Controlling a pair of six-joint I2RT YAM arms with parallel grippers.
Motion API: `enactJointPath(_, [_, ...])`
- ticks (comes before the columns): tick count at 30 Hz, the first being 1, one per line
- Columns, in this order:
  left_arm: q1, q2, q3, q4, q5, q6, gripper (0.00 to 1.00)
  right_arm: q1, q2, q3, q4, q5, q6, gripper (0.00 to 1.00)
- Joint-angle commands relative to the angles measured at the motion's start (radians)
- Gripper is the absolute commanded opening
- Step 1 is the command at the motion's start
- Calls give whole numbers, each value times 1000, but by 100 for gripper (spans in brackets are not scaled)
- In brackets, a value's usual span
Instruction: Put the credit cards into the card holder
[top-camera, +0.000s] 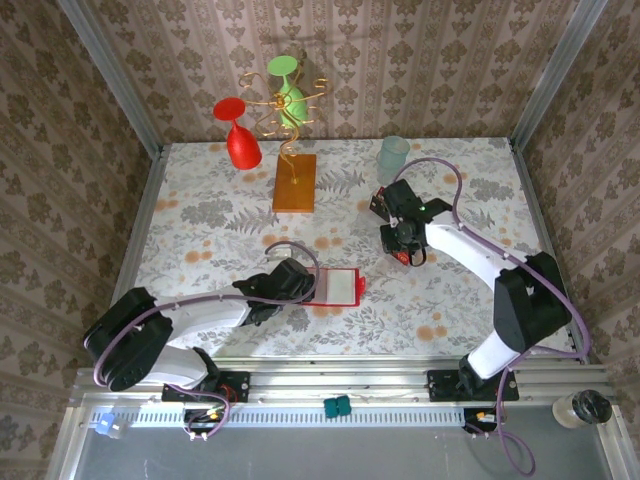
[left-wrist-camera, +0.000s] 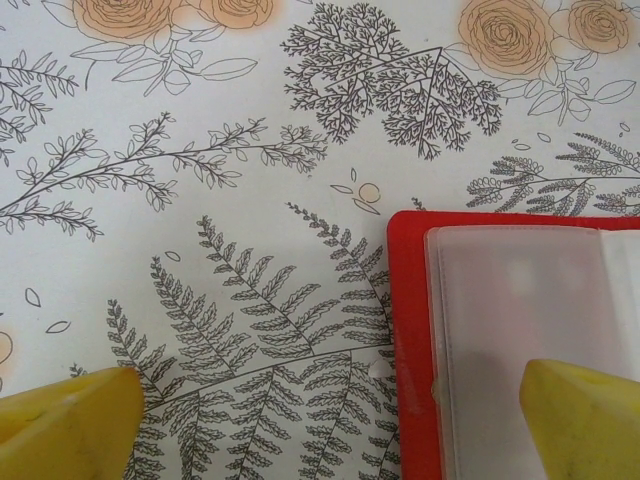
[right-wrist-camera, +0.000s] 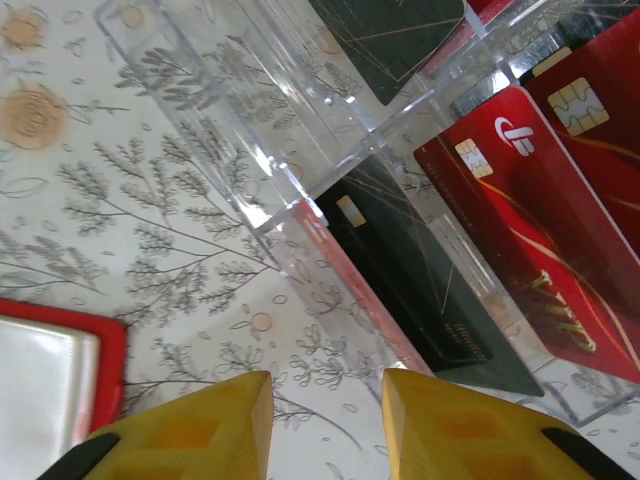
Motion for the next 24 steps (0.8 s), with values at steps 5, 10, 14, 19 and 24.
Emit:
enactJointPath(5, [7,-50,8,-38,-17,10,98,0,81,61,-73,128,-89,32])
enactJointPath(10, [9,-62,5,-42,-22,9,98,-1,123,80,-70,157,-103,32])
enactJointPath(14, [8,-65,3,-43,-23,6,98,1,157,80,-63,154,-110,32])
enactJointPath(19, [8,-63,0,-40,-22,3,98,1,172,74,-53,134,-109,26])
enactJointPath(24, [8,-63,1,-42,-23,2,98,1,173,75,-53,111,-117,18])
